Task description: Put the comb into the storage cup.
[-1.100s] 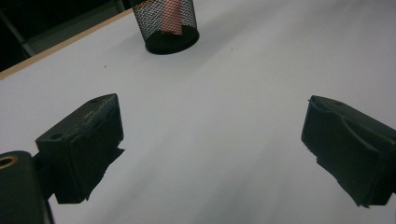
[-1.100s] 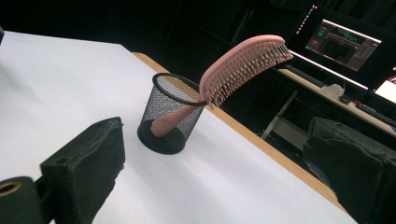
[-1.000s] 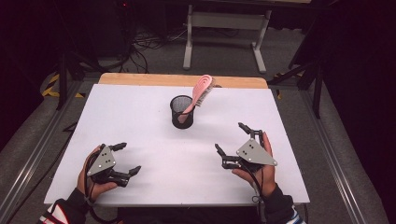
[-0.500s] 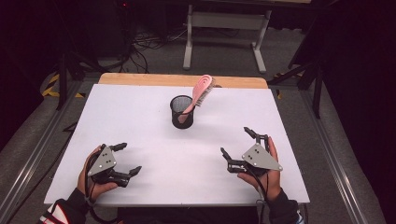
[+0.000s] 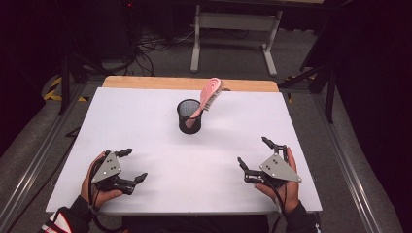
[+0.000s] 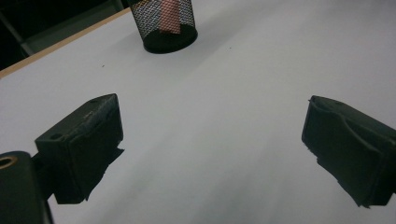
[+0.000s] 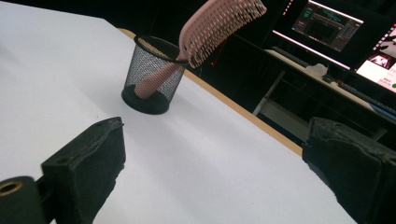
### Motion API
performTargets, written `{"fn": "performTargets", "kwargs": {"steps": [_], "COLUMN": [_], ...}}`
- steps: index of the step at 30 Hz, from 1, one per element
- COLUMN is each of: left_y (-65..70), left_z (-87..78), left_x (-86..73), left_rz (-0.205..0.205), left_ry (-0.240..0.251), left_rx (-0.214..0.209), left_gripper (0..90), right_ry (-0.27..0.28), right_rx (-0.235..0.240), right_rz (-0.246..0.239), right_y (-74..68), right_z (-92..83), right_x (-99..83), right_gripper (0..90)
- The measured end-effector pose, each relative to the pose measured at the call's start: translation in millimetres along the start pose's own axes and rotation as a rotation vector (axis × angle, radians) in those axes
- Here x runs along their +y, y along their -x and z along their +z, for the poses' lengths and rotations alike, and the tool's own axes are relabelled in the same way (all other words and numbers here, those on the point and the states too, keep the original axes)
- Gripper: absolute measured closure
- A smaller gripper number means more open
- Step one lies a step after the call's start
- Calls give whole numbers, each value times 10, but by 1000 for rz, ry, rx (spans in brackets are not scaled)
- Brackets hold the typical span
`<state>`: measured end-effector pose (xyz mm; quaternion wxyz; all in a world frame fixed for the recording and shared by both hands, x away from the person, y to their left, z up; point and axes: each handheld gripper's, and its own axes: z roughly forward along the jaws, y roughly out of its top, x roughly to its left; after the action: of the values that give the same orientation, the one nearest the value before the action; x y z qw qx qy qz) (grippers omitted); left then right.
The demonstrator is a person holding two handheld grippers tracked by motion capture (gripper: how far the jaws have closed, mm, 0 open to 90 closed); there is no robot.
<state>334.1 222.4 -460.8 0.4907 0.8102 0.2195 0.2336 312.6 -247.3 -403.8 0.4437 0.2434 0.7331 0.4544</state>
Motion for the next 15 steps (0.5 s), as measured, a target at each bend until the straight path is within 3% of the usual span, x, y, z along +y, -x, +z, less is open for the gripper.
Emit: {"fn": "performTargets", "kwargs": {"steps": [7, 15], "left_y": [5, 10], "left_z": [8, 17], "left_x": [0, 0], "left_rz": [0, -2], "left_ry": [-2, -2], "left_rx": [-4, -7], "left_gripper": [64, 64], "right_ry": [-31, -75], "right_rx": [-10, -5], "right_rz": [-7, 19], "right_y": [9, 52], "right_z": [-48, -91], "right_x": [-109, -260], "right_gripper": [59, 51]}}
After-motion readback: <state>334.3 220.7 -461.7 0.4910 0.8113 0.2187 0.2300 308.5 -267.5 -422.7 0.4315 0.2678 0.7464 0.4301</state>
